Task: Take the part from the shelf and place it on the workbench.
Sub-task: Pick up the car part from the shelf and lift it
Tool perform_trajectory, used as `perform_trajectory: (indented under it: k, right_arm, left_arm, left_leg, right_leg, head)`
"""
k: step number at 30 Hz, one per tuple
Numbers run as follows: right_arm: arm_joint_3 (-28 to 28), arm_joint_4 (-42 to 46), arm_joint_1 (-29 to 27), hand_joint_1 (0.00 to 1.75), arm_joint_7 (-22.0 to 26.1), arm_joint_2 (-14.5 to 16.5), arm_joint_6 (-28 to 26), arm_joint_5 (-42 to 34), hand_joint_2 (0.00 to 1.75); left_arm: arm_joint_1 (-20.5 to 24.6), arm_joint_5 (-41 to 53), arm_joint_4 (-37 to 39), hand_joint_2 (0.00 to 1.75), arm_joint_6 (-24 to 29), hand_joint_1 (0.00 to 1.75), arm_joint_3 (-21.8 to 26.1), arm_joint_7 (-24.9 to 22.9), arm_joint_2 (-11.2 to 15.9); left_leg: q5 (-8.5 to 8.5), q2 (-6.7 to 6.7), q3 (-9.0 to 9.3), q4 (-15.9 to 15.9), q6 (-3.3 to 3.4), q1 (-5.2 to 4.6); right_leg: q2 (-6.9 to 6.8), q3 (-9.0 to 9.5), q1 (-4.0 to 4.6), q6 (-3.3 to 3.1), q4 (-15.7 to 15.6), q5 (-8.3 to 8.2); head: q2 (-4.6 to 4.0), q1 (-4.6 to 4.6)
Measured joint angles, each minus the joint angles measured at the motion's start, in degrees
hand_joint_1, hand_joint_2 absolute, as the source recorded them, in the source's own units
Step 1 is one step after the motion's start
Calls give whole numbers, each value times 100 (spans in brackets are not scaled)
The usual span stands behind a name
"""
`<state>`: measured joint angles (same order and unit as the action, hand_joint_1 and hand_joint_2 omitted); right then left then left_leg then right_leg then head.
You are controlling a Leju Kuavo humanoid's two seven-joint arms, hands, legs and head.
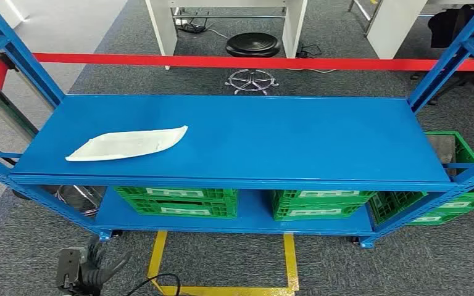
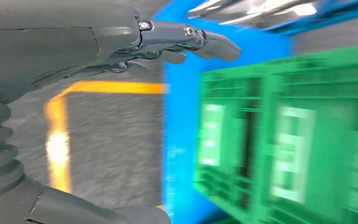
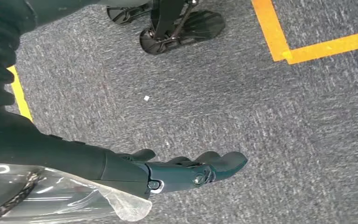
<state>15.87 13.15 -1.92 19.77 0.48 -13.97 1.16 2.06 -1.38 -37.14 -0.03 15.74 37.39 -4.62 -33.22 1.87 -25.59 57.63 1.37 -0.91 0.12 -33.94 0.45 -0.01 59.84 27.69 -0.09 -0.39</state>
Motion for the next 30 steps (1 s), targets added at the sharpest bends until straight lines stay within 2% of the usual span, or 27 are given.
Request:
perform_trajectory:
  k: [8, 20, 25, 30]
  right_arm:
    - [5, -61, 29, 0, 76, 1, 138, 188, 175]
    - [51, -144, 85, 0, 53, 59, 296, 496, 175]
    - [86, -160, 89, 0, -7, 91, 317, 585, 175]
    - [102, -165, 91, 0, -62, 120, 323, 640, 175]
  left_arm:
    - [-67, 484, -1383, 175, 276, 0, -210, 126, -191]
    - [-400, 1027, -3759, 175, 925, 0, -1101, 225, -301]
    - [-502, 1206, -4470, 175, 1521, 0, -1450, 226, -297]
    - [-501, 1850, -4625, 175, 2304, 0, -1697, 188, -286]
  left_leg:
    - [0, 0, -1, 0, 0, 0]
    - [0, 0, -1, 0, 0, 0]
    - [0, 0, -1, 0, 0, 0]
    - [0, 0, -1, 1, 0, -1]
  right_leg:
    - [-1, 0, -1, 0, 0, 0]
    - [-1, 0, -1, 0, 0, 0]
    - [-2, 0, -1, 0, 0, 0]
    - [-2, 0, -1, 0, 0, 0]
  head:
    - [0, -1]
    - [0, -1]
    - [0, -1]
    - [0, -1]
